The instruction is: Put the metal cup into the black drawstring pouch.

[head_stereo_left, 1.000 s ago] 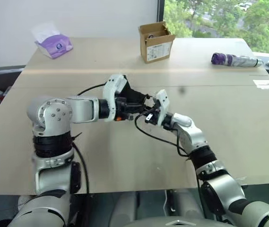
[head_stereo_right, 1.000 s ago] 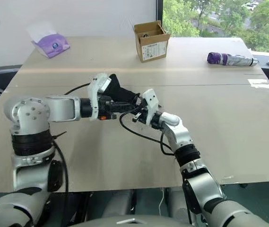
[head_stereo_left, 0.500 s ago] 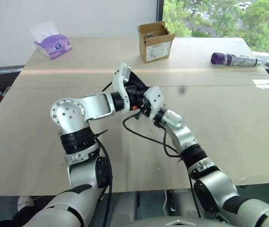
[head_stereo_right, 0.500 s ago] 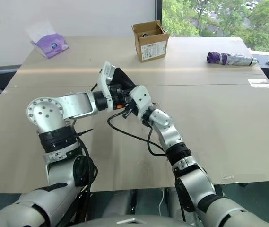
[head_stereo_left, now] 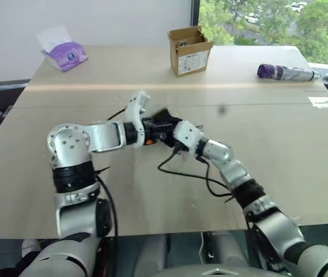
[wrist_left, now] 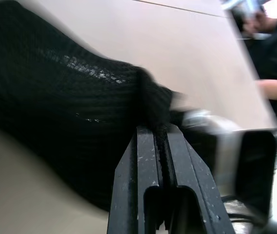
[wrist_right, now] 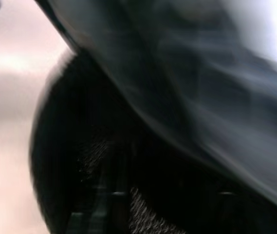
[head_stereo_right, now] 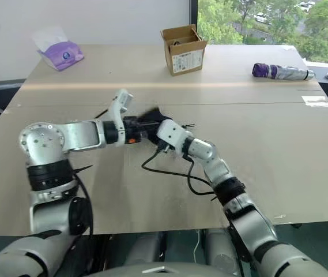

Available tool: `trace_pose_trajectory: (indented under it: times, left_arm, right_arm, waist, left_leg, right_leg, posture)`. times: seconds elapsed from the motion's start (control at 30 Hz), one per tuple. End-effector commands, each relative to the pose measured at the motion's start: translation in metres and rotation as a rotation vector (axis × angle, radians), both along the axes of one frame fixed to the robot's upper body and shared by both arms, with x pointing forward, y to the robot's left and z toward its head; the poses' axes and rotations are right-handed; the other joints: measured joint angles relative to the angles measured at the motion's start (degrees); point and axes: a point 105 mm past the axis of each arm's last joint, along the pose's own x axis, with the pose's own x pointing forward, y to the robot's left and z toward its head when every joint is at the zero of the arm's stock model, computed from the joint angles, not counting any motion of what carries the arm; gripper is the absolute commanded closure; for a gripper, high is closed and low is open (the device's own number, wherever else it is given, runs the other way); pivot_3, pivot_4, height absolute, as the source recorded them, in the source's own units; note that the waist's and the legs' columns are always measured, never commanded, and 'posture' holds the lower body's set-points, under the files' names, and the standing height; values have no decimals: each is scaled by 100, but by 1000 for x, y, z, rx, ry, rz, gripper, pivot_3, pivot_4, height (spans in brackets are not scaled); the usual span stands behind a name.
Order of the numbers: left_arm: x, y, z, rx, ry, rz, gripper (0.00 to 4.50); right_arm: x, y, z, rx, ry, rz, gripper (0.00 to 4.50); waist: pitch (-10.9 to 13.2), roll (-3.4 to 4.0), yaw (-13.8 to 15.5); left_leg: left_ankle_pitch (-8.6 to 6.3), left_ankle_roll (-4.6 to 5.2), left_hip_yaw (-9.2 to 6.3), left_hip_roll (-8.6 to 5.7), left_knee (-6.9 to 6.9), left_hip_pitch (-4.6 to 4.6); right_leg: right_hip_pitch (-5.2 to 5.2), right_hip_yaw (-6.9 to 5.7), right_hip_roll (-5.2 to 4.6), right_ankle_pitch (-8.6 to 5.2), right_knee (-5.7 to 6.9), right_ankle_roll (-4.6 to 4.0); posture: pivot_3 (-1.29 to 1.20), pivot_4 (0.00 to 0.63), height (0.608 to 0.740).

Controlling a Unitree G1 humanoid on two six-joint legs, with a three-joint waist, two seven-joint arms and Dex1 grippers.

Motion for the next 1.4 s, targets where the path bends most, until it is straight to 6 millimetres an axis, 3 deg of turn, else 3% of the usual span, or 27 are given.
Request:
trace_pose_trajectory:
  times: [0.03, 0.13, 0.2, 0.27, 0.57, 0.63, 0.67, 0.73, 1.0, 1.2, 1.33, 1.37, 1.4]
  left_arm:
    - [12, 1, 19, -5, -98, -19, 4500]
    - [18, 3, 26, 14, -126, -35, 4500]
    - [20, 6, 30, 22, -140, -48, 4500]
    - [21, 9, 35, 29, -153, -54, 4500]
    - [19, 18, 55, 106, -226, -78, 4500]
    - [18, 16, 56, 109, -236, -82, 4500]
    - [17, 15, 56, 109, -239, -85, 4500]
    - [15, 12, 55, 106, -242, -91, 4500]
    - [11, 7, 53, 92, -266, -102, 4500]
    - [10, 3, 55, 92, -311, -125, 4500]
    - [-9, -5, 53, 70, -332, -270, 4500]
    - [-17, -9, 54, 63, -347, -322, 3907]
    - [-23, -14, 57, 44, -366, -364, 3854]
  right_arm:
    - [-23, -17, 30, 62, 61, 59, 2402]
    - [-35, -38, 32, -8, 40, 15, 1696]
    - [-27, -48, 34, -11, 16, -92, 729]
    - [-29, -48, 29, -36, 20, -98, 88]
    - [22, -51, 12, -64, 10, -320, 88]
    - [26, -47, 8, -67, 27, -306, 319]
    - [27, -46, 10, -55, 24, -305, 790]
    - [25, -45, 14, -18, 42, -284, 1296]
    - [23, -54, 8, -20, 50, -287, 4449]
    - [24, -72, 15, -24, 15, -340, 4449]
    - [26, -99, 38, -74, -102, -418, 4449]
    - [26, -106, 45, -89, -137, -439, 4500]
    - [25, -112, 53, -101, -173, -457, 4500]
  waist:
    - [0, 1, 18]
    - [0, 0, 2]
    - [0, 0, -25]
    - [0, 0, -53]
    - [0, -1, -39]
    - [1, -1, -37]
    - [1, 0, -26]
    - [1, 0, -32]
    - [2, -1, -44]
    - [2, 0, -43]
    - [3, 2, -38]
    - [3, 2, -39]
    - [3, 1, -37]
  left_leg:
    - [0, 0, 0, 0, 0, -1]
    - [0, 1, -3, 0, 0, -2]
    - [0, 1, -2, 0, -2, 0]
    - [0, 2, 5, 2, -4, 7]
    - [0, 3, 12, 5, -12, 4]
    - [0, 3, 8, 6, -13, 3]
    - [0, 3, 8, 6, -14, 3]
    - [0, 2, 6, 5, -15, -1]
    - [0, 3, 8, 5, -13, -1]
    - [0, 3, 9, 5, -12, 0]
    - [0, 3, 10, 5, -13, -3]
    - [0, 3, 11, 5, -14, -3]
    - [0, 3, 13, 5, -14, -3]
  right_leg:
    - [0, -1, 0, 0, -1, 0]
    - [1, -5, 1, 0, -2, 0]
    - [2, -4, 1, -1, -1, 1]
    - [1, 2, 4, -1, 2, 0]
    - [-4, 8, 5, -1, -2, 0]
    - [-5, 5, 6, -1, -3, 0]
    - [-5, 5, 6, -1, -3, 0]
    - [-5, 3, 5, -1, -7, 0]
    - [-6, 5, 4, -1, -2, 0]
    - [-6, 6, 5, -1, 0, 0]
    - [-6, 6, 4, -1, -4, 0]
    - [-6, 7, 4, -1, -6, 0]
    - [-6, 8, 4, -1, -6, 0]
  posture:
    - [0, 150, 740]
    - [0, 150, 740]
    - [0, 150, 740]
    - [0, 150, 740]
    - [0, 150, 740]
    - [0, 150, 740]
    - [0, 150, 740]
    - [0, 150, 740]
    - [0, 150, 740]
    - [0, 150, 740]
    - [0, 150, 740]
    - [0, 150, 740]
    - [0, 150, 740]
